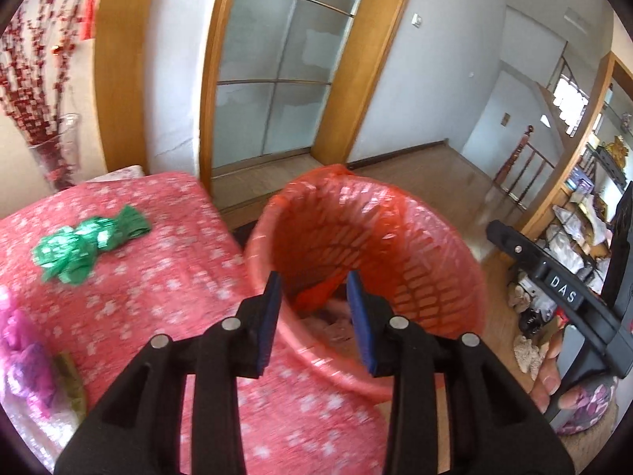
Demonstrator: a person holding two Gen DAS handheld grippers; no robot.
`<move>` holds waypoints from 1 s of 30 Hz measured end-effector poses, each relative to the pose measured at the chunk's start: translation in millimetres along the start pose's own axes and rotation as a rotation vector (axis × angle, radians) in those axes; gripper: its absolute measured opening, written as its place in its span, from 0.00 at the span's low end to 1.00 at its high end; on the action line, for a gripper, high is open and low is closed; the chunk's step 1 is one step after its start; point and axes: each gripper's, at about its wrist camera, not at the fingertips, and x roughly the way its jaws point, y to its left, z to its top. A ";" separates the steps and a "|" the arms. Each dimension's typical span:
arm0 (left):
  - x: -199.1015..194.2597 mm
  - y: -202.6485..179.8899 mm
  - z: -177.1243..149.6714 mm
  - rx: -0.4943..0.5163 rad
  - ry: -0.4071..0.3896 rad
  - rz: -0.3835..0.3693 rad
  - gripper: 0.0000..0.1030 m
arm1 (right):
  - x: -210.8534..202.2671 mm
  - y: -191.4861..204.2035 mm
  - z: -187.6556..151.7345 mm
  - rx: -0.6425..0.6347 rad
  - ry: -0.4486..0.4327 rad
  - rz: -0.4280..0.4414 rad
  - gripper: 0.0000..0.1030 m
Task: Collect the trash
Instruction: 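Carry the orange and white bags over the wastebasket and open both tools, then lower the left tool onto the pink plastic bag and grasp it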
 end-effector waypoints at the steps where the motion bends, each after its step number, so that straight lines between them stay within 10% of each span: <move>1: -5.2 5.1 -2.8 -0.002 -0.008 0.015 0.34 | 0.6 1.8 -1.3 -0.005 0.002 0.000 0.39; 17: -99.1 140.3 -42.2 -0.158 -0.100 0.394 0.50 | 5.9 81.4 -22.0 -0.166 0.024 0.089 0.55; 30: -85.0 169.3 -66.8 -0.215 -0.013 0.488 0.59 | 9.2 115.6 -34.8 -0.213 0.079 0.162 0.55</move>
